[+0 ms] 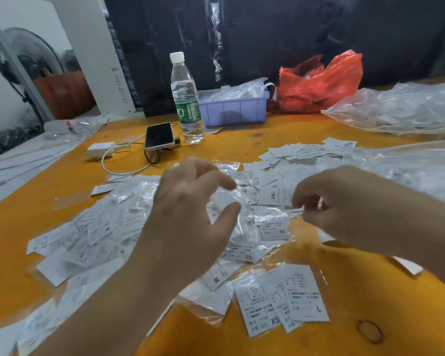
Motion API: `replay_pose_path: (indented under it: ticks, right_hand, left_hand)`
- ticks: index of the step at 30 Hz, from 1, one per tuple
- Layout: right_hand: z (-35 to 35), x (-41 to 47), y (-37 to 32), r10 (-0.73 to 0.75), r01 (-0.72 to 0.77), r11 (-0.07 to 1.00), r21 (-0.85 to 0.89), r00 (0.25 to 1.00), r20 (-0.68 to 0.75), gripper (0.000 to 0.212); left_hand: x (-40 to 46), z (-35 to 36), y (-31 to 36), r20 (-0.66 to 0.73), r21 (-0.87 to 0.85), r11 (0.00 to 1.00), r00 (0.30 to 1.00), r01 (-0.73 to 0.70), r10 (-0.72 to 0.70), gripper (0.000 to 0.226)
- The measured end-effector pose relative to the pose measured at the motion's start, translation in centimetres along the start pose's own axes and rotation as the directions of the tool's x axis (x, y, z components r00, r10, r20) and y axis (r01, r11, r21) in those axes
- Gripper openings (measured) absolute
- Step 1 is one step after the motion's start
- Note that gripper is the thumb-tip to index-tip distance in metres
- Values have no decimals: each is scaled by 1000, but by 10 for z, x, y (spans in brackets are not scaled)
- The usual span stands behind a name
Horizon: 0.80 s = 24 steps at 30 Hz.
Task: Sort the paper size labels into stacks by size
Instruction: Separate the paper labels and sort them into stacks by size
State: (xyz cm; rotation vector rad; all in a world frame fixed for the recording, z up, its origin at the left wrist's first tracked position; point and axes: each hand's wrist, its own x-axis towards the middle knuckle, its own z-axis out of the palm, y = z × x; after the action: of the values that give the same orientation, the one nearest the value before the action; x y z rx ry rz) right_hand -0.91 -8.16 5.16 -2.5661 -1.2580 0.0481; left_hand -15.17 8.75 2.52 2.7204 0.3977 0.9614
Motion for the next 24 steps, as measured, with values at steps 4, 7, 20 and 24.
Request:
replay_pose_path:
  ticks: [4, 7, 20, 24]
  right_hand:
    - [-16, -17, 22, 97, -100, 995, -22, 988, -121, 24]
    - [-13, -36, 41, 157, -166, 985, -50, 976, -148, 27]
    - [-1, -59, 105, 317, -336, 924, -182, 940, -122, 22]
    - [7, -54, 107, 306, -332, 925, -183, 939, -159, 13]
  left_hand:
    - [0, 13, 7, 234, -79, 997, 972, 16, 3, 15]
    - [5, 21, 14, 314, -116, 992, 949, 52, -13, 20]
    - [69, 84, 59, 468, 247, 967, 881, -59, -66, 35]
    - [73, 85, 61, 474, 241, 970, 877, -37, -84, 31]
